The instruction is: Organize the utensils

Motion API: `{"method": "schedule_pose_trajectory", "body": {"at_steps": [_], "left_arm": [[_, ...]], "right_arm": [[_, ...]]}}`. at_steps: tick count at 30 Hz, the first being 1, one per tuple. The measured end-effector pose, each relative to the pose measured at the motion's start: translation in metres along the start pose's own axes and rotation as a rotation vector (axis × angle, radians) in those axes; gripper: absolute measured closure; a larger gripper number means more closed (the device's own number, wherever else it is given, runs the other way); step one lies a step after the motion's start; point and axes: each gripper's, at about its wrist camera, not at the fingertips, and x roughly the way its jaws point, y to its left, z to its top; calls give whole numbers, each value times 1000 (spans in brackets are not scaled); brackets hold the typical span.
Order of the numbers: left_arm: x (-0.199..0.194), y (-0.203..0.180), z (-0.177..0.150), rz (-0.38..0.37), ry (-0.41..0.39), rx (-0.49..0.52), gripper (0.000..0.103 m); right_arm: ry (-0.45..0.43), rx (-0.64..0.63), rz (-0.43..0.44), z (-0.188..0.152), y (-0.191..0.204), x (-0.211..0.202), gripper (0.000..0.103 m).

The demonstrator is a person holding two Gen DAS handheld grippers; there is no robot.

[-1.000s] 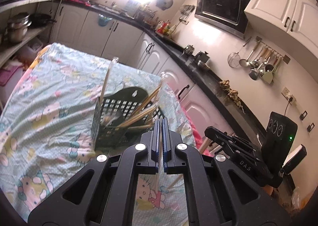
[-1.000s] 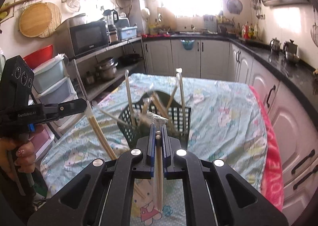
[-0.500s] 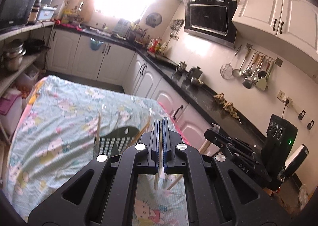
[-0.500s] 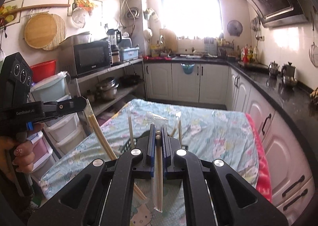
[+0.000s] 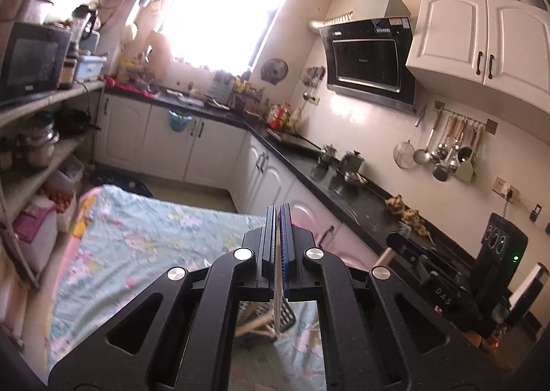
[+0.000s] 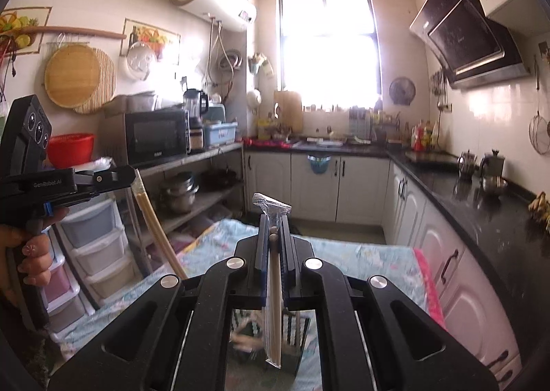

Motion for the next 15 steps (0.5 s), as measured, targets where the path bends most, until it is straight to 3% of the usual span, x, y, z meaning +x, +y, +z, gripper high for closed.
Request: {"method": "schedule_pose_trajectory", "body": {"at_steps": [7, 15], "left_arm": [[3, 4, 17, 66, -40, 34, 102], [24, 15, 14, 107, -41, 36, 102]], "right_arm": [[-69, -11, -10, 16, -7, 7, 97], [-96, -12, -26, 16, -16, 23, 97]]}}
